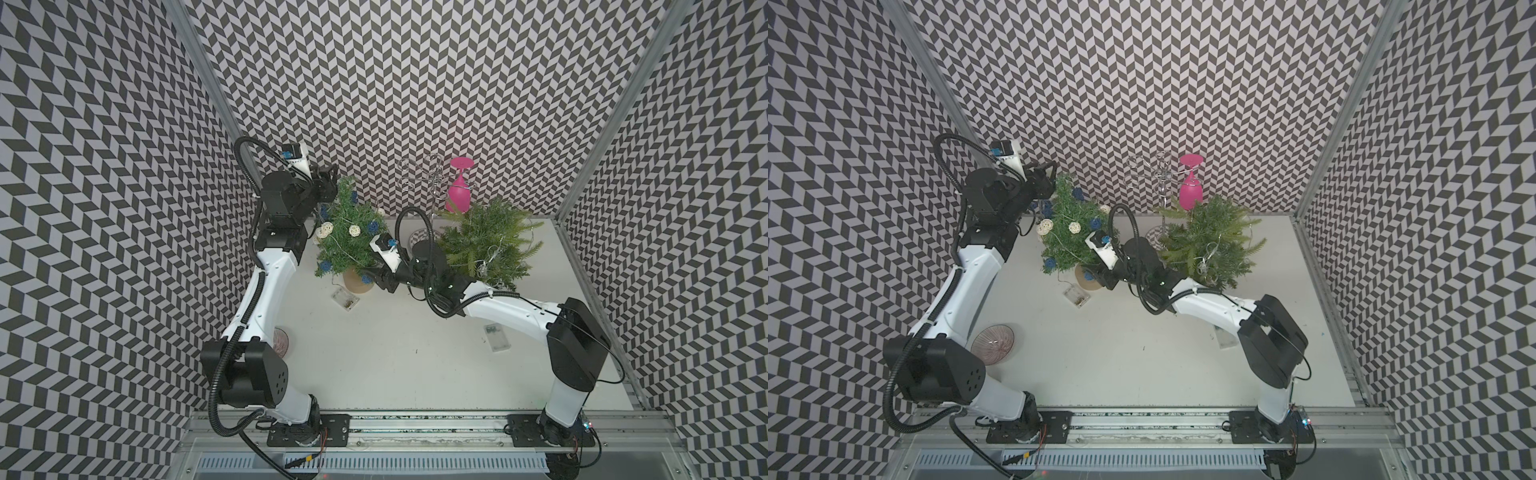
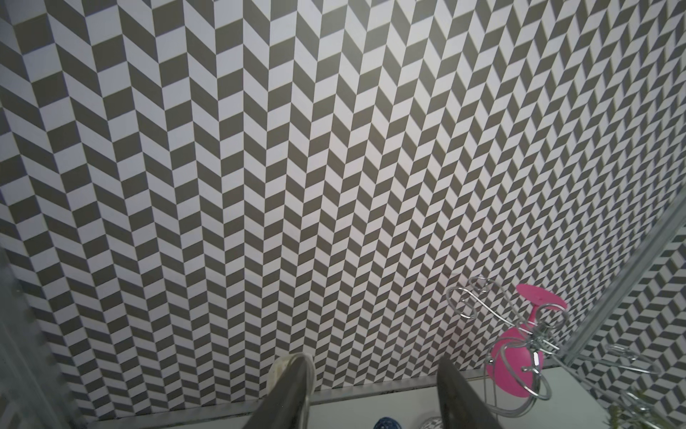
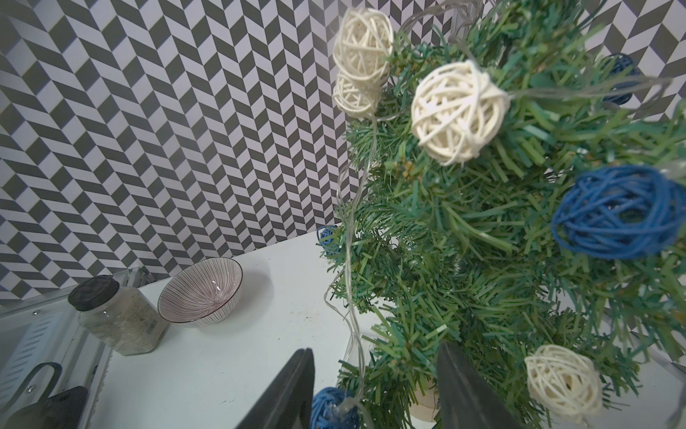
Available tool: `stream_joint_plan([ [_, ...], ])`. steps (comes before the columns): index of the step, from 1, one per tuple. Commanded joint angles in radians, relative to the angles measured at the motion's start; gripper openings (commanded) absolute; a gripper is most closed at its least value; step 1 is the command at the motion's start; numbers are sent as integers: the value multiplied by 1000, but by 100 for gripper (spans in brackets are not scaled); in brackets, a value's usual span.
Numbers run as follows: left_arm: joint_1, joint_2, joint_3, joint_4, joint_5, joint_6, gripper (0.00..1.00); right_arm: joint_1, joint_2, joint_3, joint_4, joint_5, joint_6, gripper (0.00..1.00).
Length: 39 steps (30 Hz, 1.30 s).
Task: Wrap string light around the christmas tree
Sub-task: Wrap the light string around the Christmas tree.
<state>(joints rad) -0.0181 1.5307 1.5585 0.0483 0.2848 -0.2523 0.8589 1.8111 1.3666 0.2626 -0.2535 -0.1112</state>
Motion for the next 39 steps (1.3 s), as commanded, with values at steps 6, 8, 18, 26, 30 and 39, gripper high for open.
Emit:
stream_joint_plan([
  [6,81,33,44,-64,159,-176,53,-5,23,39,27,1,6,55],
  [8,84,37,42,-76,135,-182,62,-4,25,40,28,2,7,55],
  [18,55,42,66,-205,39,-95,83,-4,50,61,24,5,5,57],
  [26,-16,101,273,-499,-161,-37,84,-4,74,80,10,21,-3,57],
  [30,-60,201,514,-753,-343,54,89,-4,89,98,0,21,-2,60],
  [39,-31,203,420,-648,-70,72,94,-4,99,117,-7,8,5,61],
])
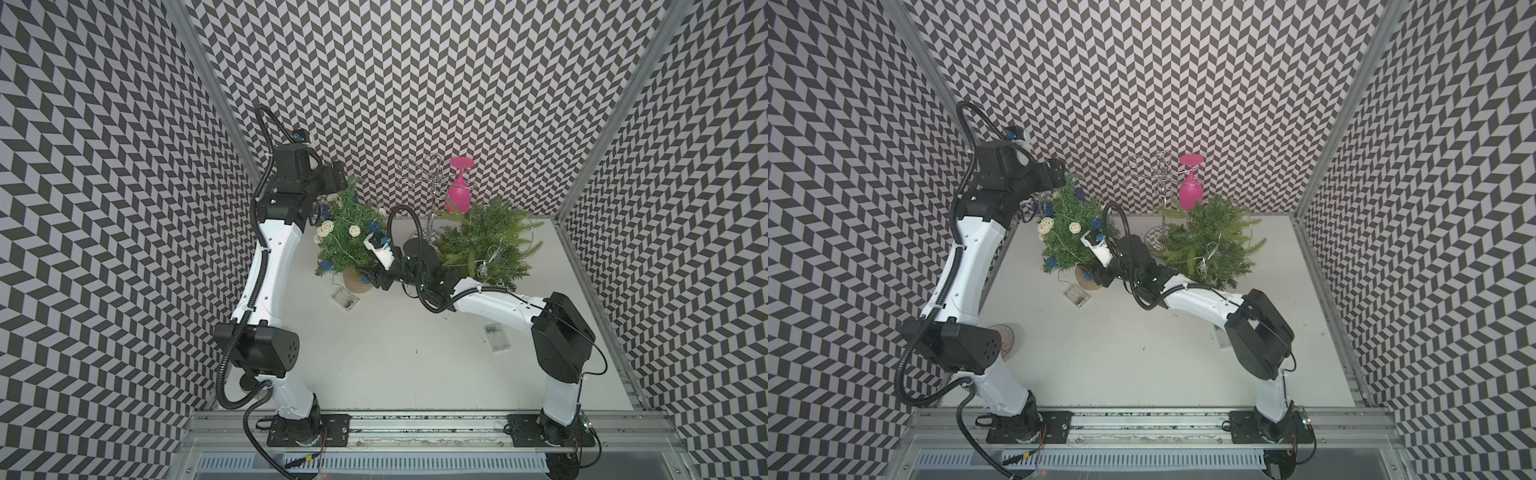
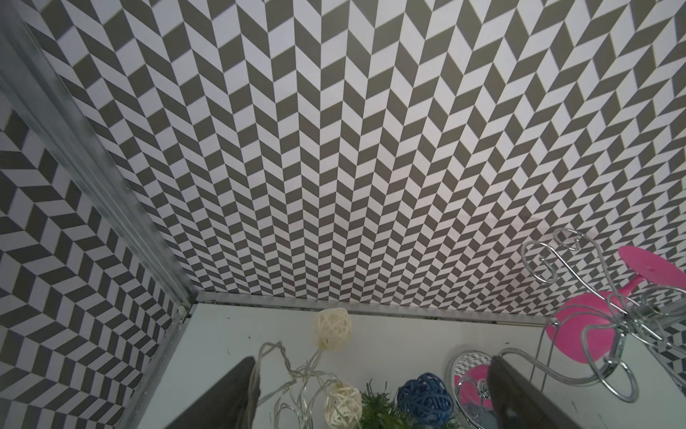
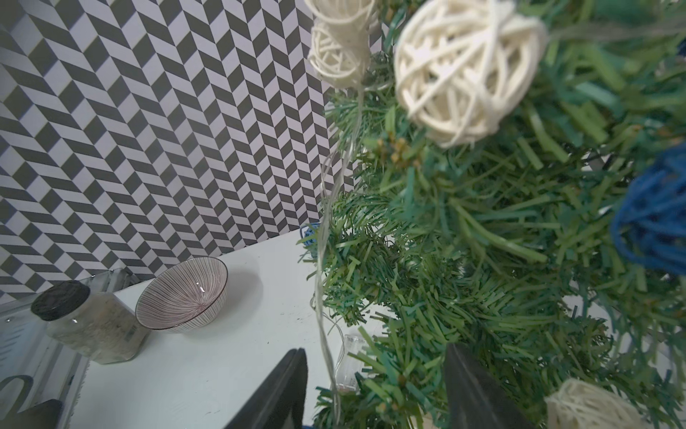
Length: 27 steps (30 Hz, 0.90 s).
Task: Wrap string light around the christmas tree
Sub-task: Wrap the light string around the Christmas tree.
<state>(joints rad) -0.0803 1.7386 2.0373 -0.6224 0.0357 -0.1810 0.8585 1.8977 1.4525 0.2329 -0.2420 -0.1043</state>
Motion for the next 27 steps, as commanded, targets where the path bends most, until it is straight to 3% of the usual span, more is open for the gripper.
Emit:
stream_joint_plan([
  [1,40,-7,-68,43,242,-12,93,-4,8,30,20,0,-1,62],
  [6,70,-32,-84,157,436,-40,92,-5,-31,36,0,20,-6,73],
  [14,108,-74,-49,137,443,-70,93,-7,-107,108,-82,48,-35,83],
  [18,108,-125,-59,174,529,-78,92,-20,-138,137,-88,45,-31,100],
  [27,108,-193,-104,180,472,-103,90,-49,-161,199,-114,44,-42,100],
])
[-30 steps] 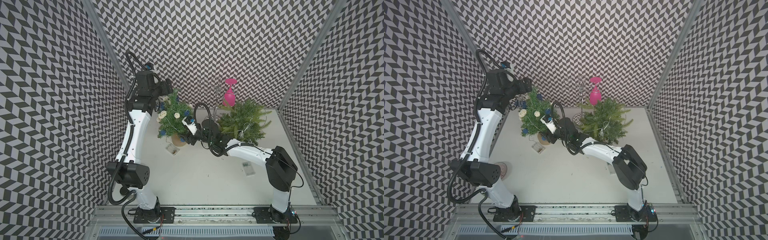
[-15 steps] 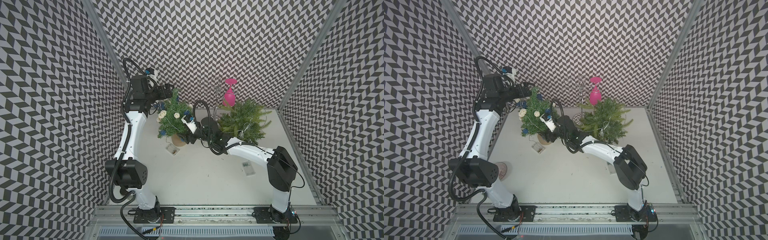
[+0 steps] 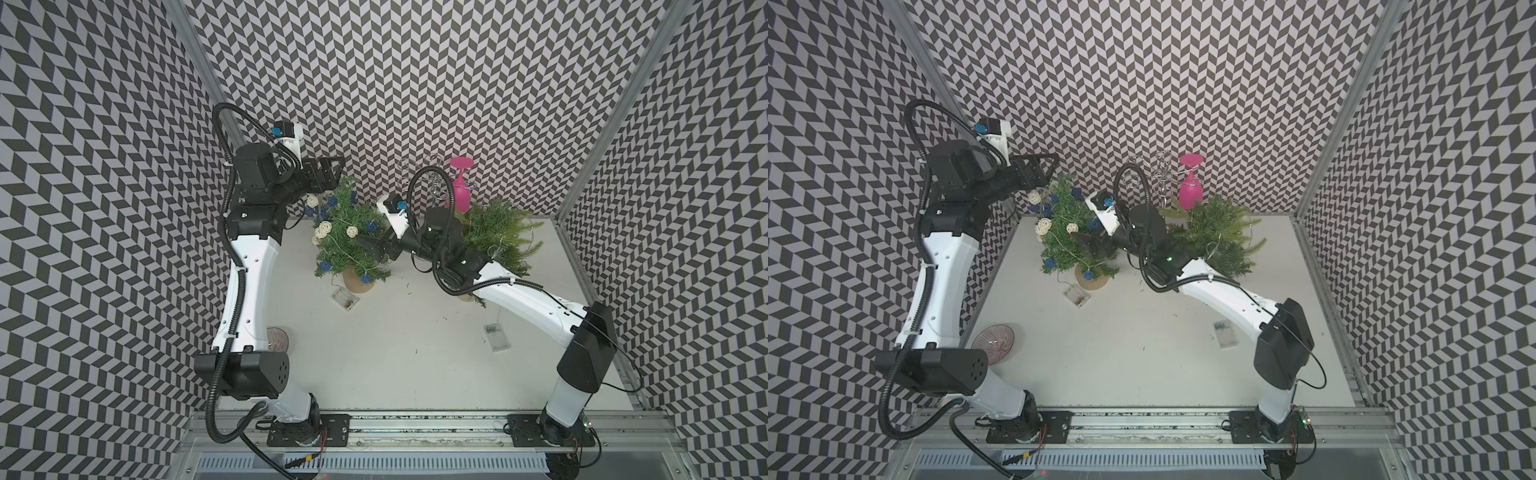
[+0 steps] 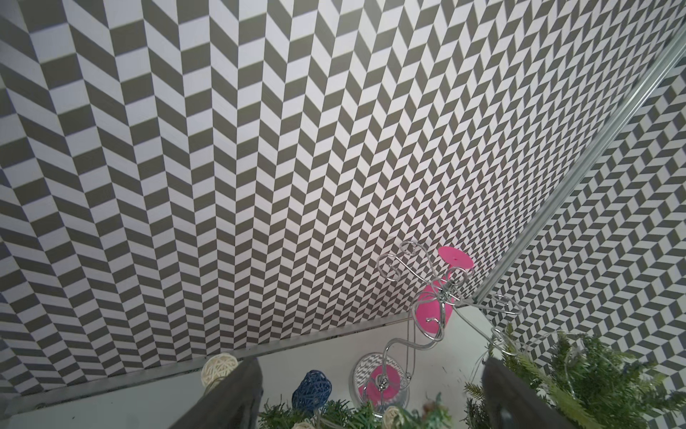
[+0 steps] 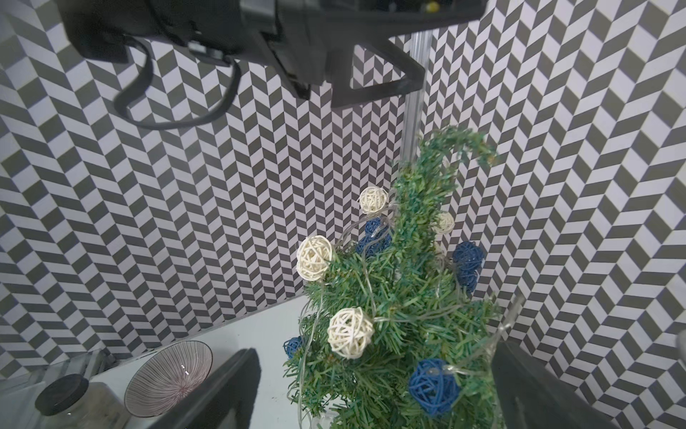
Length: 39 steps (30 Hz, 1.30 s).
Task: Wrap string light around the christmas tree
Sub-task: Wrap the light string around the Christmas tree, then reset both arms
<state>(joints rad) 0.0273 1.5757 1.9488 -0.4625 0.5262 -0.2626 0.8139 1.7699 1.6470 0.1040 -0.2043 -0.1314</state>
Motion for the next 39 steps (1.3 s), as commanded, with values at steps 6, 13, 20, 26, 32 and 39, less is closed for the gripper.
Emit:
stream_joint_plan([
  [6,2,-198,-179,191,-25,-103,94,-13,-95,-48,37,-3,3,99],
  [13,-13,-506,-480,328,-217,-87,99,-12,-261,-107,41,4,12,99],
  [20,-12,-690,-693,360,-155,-106,99,-20,-473,-160,-28,89,26,99],
  [26,-13,-802,-905,354,-415,-114,99,-258,-643,-301,-65,217,139,99],
  [32,-11,-900,-1089,343,-634,-117,99,-692,-757,-506,-146,109,359,99],
  [39,-11,-961,-1134,295,-824,-122,99,-837,-804,-675,-144,148,367,99],
])
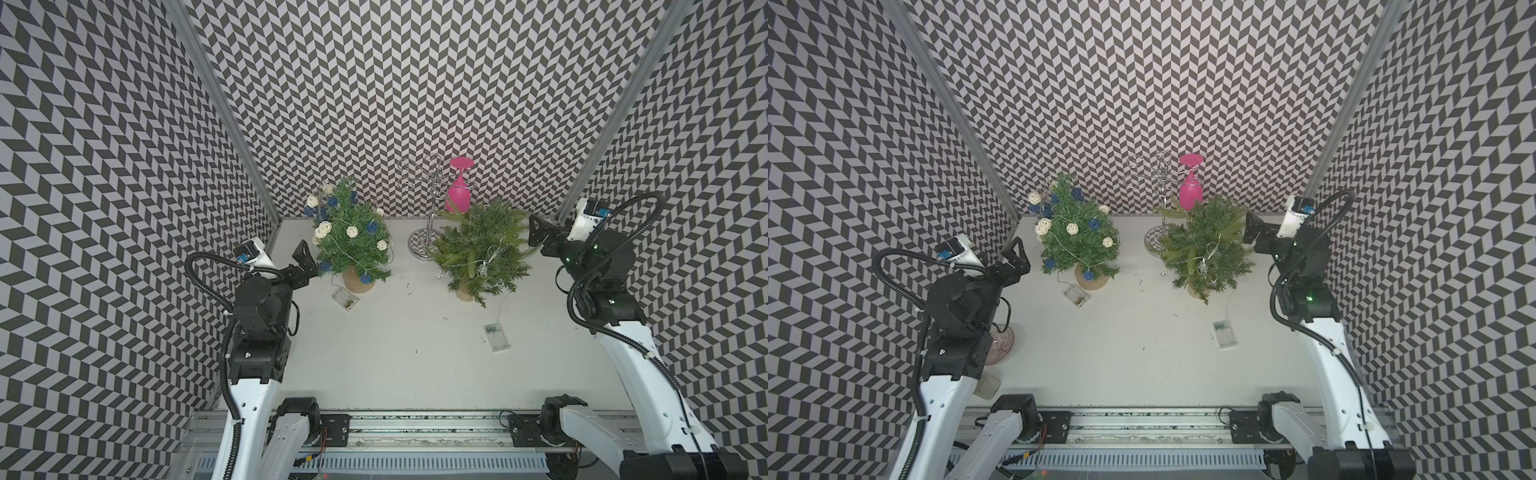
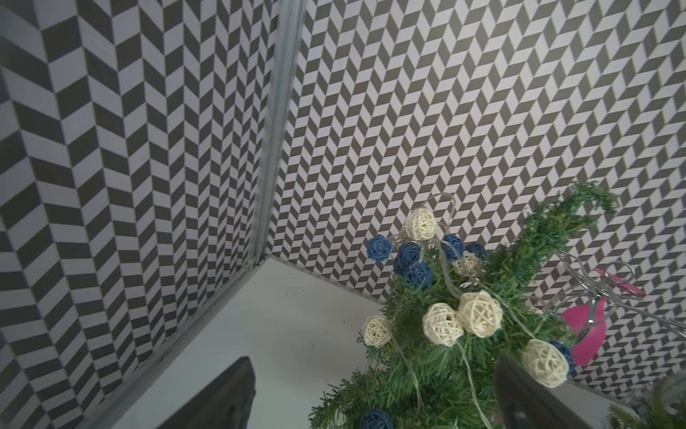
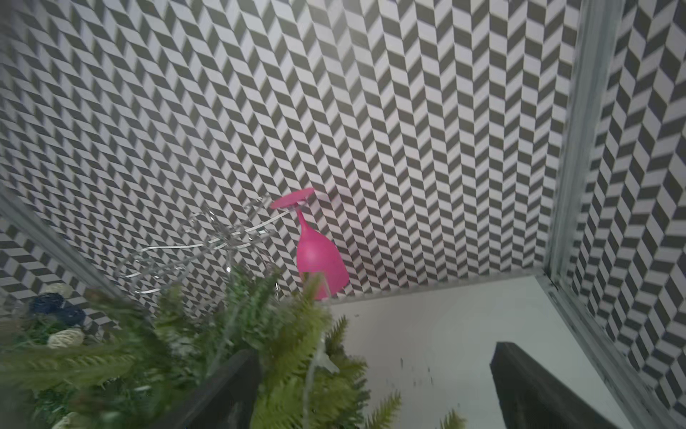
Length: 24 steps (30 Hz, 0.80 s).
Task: Wrap string light around the christmas tree
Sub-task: Reset both arms
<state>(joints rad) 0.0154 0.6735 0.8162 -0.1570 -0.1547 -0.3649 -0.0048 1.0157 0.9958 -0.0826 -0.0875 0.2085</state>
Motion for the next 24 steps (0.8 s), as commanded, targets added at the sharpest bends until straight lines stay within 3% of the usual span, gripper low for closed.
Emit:
stream_joint_plan([
  [1,2,-68,-15,-1,-192,-22,99,-35,-55,-44,48,57,27,99],
  [3,10,-56,-51,28,-235,-23,99,-82,-50,-74,68,60,51,99],
  [9,64,2,-153,132,-222,-71,99,-230,-29,-191,184,-1,118,99],
  [14,151,-22,-236,236,-145,-90,99,-248,17,-181,213,-87,85,99],
  [18,168,2,-317,344,-118,-68,97,-252,49,-294,329,-23,75,100],
  [24,159,127,-524,707,-29,93,99,-220,34,-504,585,122,76,99],
])
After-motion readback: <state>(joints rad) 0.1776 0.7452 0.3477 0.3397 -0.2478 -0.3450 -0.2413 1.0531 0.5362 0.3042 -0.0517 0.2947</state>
